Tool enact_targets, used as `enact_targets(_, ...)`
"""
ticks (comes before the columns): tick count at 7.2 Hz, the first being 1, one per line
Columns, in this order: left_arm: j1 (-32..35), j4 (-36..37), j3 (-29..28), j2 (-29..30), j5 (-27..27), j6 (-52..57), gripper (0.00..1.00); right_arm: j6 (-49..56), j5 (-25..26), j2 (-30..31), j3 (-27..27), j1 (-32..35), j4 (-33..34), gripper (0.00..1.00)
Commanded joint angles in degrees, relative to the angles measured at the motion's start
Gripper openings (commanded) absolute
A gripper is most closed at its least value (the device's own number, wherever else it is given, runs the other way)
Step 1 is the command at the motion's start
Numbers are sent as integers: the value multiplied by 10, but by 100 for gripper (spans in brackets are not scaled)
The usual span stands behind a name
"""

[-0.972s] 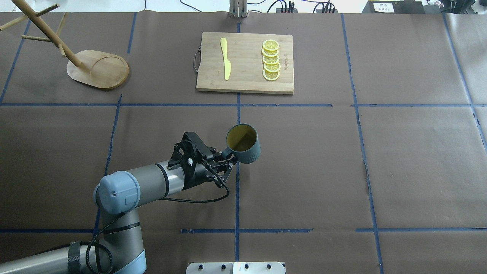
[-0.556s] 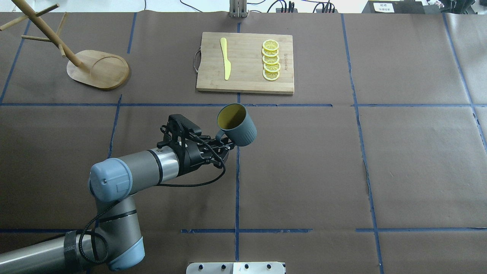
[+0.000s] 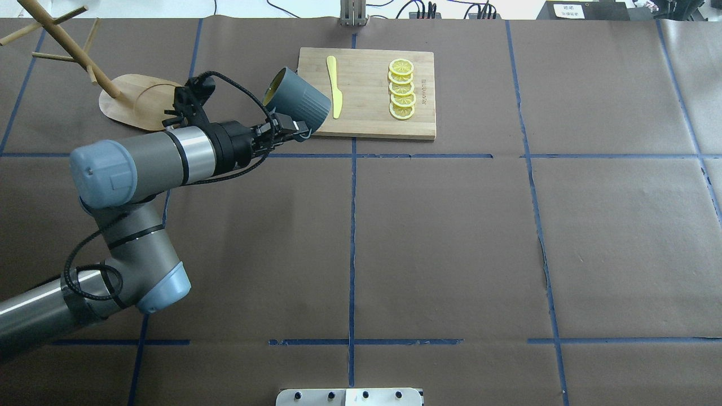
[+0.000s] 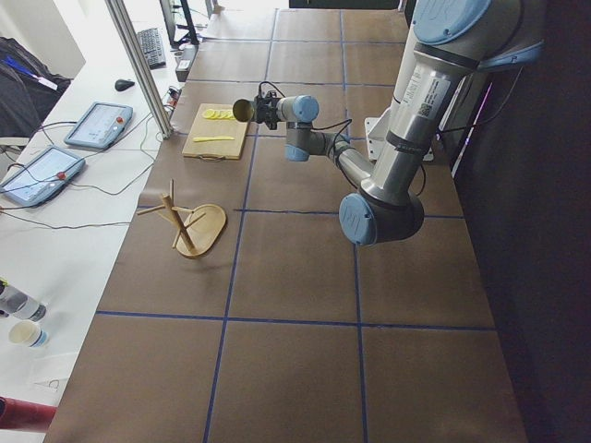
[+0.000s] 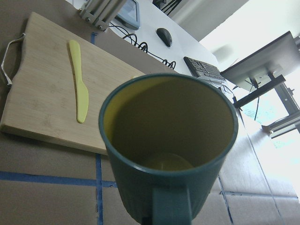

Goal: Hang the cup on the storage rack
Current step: 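Carry the mug with the left gripper toward the wooden mug rack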

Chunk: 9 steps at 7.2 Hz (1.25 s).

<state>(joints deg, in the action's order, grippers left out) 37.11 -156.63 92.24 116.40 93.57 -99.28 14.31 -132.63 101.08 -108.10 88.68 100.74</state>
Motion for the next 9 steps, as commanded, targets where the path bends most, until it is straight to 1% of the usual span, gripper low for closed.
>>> enact_targets(1, 77, -1, -3, 0, 69, -187, 0, 0, 0, -1, 0, 0, 0, 100)
enact_targets(2, 98, -3, -3, 1, 79, -259, 0, 0, 1, -2, 1, 0, 0, 100)
enact_targets(4, 139, -38, -10, 1, 79, -411, 0, 1, 2, -3, 2, 0, 0, 100)
enact_targets(5, 154, -50, -14, 1, 79, -466, 0, 1, 2, -3, 2, 0, 0, 100)
enact_targets(6, 176, -92, -34, 0, 79, -541, 0, 1, 2, -4, 2, 0, 0, 100)
enact_targets(7, 196, -143, -66, -1, 79, -594, 0, 1, 2, -4, 2, 0, 0, 100)
enact_targets(8, 221, -171, -92, -3, 80, -635, 0, 1, 2, -4, 2, 0, 0, 100)
enact_targets(9, 249, -203, -123, -4, 109, -666, 0, 1, 3, -4, 2, 0, 0, 100)
